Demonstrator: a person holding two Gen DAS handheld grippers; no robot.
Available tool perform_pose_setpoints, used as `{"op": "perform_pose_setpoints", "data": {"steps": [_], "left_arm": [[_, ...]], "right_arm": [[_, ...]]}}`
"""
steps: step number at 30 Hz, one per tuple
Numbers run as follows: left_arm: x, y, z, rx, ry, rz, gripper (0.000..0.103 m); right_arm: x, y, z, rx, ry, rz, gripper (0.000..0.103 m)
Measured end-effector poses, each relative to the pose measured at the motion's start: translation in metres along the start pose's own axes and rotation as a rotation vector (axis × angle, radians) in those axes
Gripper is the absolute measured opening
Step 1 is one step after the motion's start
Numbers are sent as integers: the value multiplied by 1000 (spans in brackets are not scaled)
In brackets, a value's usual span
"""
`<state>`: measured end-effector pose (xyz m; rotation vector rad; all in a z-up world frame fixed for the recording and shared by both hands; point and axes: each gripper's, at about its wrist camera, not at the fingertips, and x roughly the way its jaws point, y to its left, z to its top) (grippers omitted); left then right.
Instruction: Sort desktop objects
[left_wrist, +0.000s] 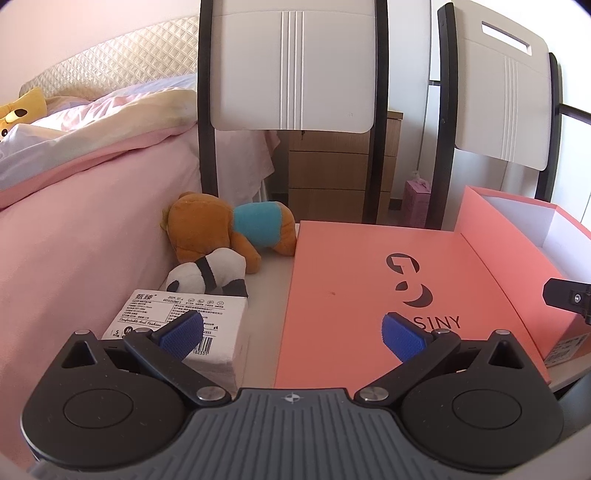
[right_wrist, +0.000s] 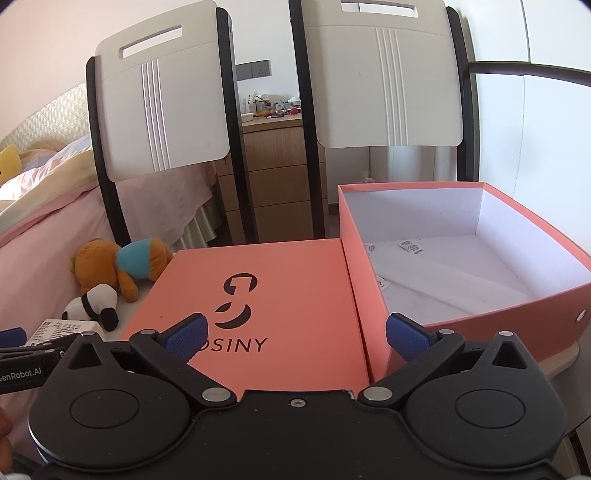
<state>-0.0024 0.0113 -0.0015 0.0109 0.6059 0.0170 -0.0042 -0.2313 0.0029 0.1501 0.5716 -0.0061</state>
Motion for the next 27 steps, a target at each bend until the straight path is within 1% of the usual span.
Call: {"op": "perform_pose_setpoints", "data": {"steps": [4,20,27], "left_arm": [[0,-1,0,6,-9,1,103],[3,-1,-1,5,9,-14,103],[4,0,-1,-2,10,-15,103]], "right_arm": [[1,-1,0,6,4,3,103],[2,-3,-2,11,9,-11,103],[4,-7,-2,38,17,-10,103]]}}
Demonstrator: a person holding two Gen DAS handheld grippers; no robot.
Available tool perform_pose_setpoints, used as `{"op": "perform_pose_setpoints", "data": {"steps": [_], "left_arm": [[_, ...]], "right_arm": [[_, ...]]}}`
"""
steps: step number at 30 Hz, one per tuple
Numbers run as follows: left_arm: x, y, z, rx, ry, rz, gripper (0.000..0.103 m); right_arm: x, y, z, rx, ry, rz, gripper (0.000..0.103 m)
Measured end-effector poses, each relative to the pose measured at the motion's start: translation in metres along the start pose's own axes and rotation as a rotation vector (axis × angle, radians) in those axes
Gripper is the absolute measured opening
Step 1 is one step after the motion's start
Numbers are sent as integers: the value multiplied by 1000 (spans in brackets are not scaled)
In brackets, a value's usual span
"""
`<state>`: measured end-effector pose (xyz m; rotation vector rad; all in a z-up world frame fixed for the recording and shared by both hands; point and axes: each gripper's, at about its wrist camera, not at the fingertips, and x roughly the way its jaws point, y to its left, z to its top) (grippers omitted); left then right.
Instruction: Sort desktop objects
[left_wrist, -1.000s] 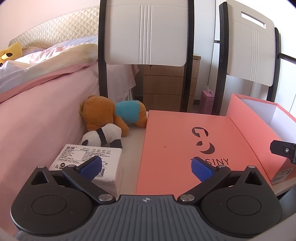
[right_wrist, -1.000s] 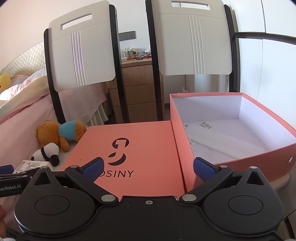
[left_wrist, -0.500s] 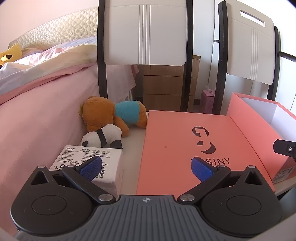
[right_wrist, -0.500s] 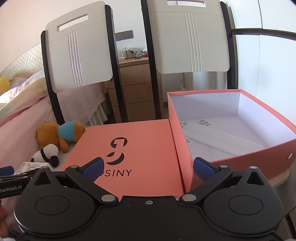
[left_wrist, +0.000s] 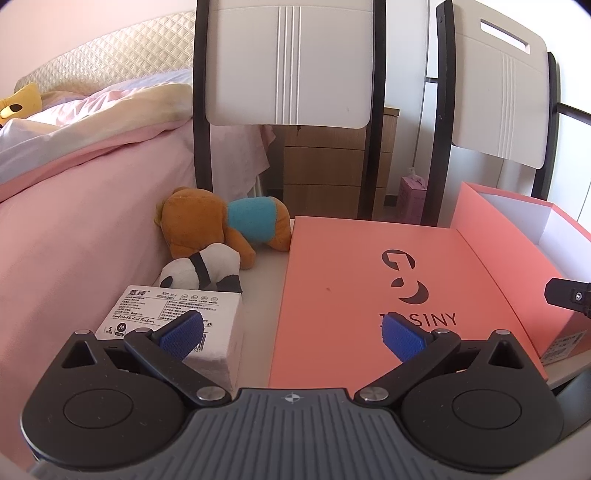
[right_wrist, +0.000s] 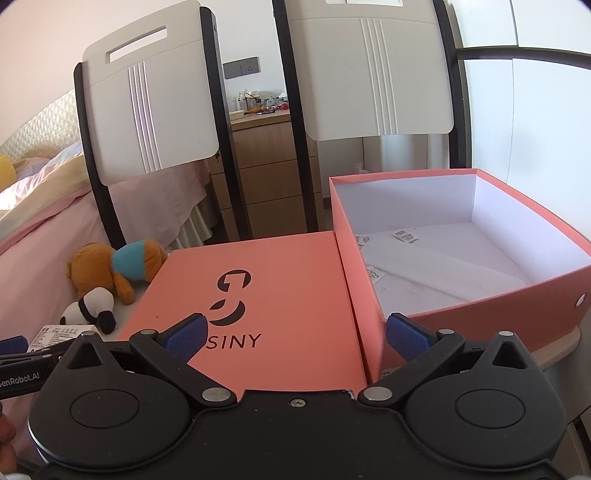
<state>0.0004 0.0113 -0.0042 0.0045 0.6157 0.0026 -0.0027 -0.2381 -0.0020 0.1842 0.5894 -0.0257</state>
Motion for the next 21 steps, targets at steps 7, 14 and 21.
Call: {"op": "perform_pose_setpoints", "data": {"steps": [7,14,21], "left_arm": [[0,0,0,4,1,-3,103],[0,2,0,-5,6,-19,103],[0,2,1,-14,8,-58,103]], "right_arm": [[0,0,0,-2,-2,0,103],[-2,0,0,-3,-6,5,103],[-5,1,1,13,-27,12,103]]}}
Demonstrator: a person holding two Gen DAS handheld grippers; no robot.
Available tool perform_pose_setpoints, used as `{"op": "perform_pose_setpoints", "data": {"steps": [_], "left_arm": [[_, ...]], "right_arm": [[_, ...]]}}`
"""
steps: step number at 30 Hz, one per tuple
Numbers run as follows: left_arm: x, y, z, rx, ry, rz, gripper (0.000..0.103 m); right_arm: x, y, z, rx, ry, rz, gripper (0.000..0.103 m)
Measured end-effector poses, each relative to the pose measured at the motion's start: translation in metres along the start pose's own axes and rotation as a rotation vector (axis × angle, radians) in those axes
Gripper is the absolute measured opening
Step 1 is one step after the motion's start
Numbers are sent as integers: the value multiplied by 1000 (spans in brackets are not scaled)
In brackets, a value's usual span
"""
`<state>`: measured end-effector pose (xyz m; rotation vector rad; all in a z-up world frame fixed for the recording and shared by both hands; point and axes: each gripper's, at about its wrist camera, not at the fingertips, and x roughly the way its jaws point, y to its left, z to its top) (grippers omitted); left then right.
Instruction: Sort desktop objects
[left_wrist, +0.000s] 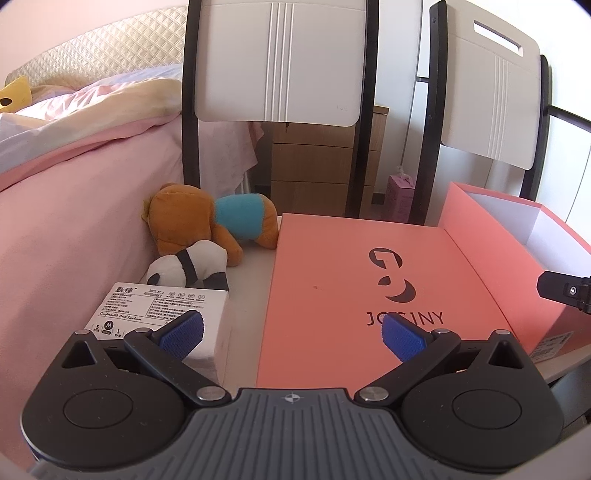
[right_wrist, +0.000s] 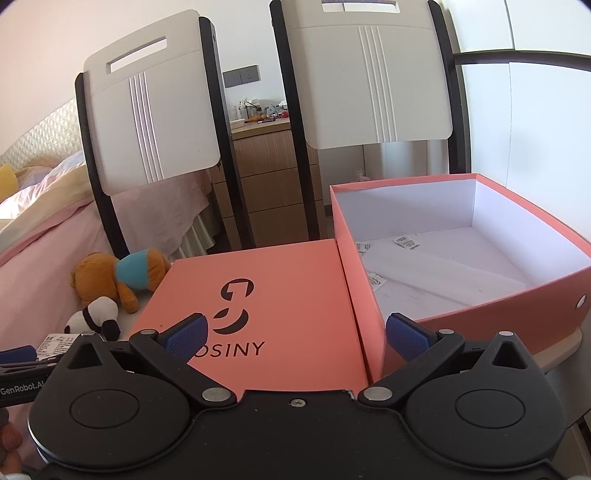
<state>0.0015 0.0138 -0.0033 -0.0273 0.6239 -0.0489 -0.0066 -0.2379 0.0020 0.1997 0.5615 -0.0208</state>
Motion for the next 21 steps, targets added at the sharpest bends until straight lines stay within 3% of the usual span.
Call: {"op": "perform_pose_setpoints", "data": {"steps": [7,21], "left_arm": [[-2,8,-3,-12,2,34,103],[-16,28,-11,0,0,20,103]], "right_arm": [[-5,1,-3,-18,-10,4,103],[2,14,-7,-34,-22,45,103]]}}
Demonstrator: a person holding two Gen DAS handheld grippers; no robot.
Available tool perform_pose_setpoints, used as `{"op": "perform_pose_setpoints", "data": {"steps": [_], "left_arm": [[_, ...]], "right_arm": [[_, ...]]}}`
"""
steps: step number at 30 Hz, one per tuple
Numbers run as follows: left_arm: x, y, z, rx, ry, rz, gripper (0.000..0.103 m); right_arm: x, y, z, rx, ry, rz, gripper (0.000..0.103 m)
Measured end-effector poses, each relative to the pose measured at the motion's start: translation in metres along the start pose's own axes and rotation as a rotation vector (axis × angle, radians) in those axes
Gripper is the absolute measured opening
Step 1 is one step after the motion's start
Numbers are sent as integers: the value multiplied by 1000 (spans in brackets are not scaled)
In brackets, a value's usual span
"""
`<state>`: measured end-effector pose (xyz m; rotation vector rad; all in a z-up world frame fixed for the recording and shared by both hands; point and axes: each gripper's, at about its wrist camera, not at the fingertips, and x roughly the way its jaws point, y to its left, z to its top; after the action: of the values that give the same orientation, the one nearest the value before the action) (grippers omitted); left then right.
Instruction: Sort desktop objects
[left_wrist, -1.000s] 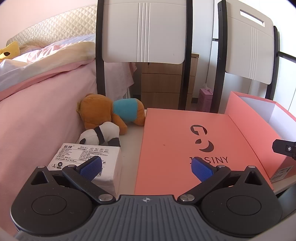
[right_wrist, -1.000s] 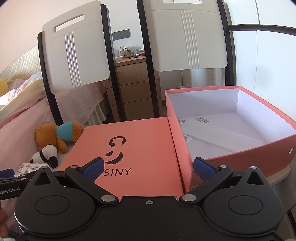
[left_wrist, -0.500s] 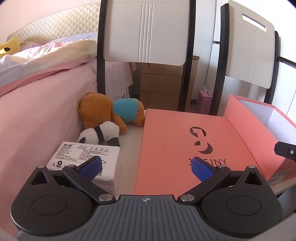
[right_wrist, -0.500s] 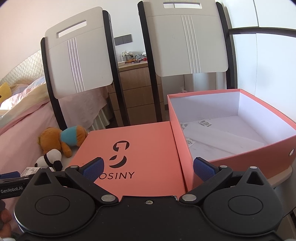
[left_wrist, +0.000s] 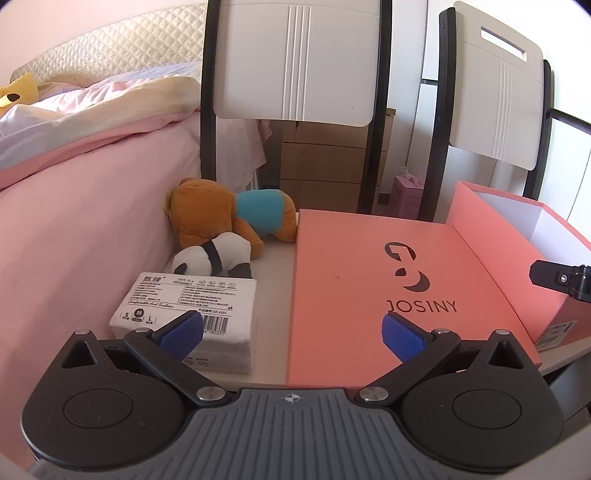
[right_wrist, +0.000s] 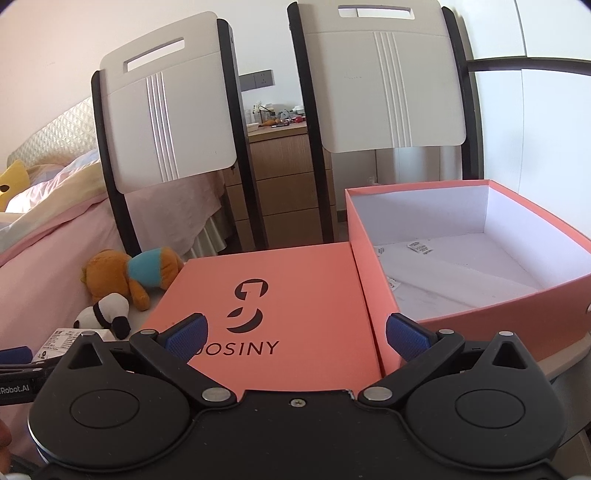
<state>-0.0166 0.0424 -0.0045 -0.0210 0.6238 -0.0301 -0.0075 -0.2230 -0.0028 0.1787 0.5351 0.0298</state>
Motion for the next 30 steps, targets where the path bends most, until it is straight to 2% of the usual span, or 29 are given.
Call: {"op": "perform_pose_setpoints", "data": {"steps": [5,9,12,20,26,30], "left_arm": [[-4,16,-4,-19,-7,41,103],[-5,27,-9,-43,8,56,103],[-6,31,-8,-52,6,50,103],[-3,36,-10,-74,28,27,103],[-4,36,-12,-70,32,3,103],[-1,34,-13,-46,44,3,103]], "right_arm": [[9,21,4,-55,-21,92,103],[24,35,15,-93,19,347,103],[38,50,25,-136,63,471,103],[66,109,63,-404,-70,621,103],[117,138,85,-448,35,783,103],[150,152,73,-476,173,851,103]]}}
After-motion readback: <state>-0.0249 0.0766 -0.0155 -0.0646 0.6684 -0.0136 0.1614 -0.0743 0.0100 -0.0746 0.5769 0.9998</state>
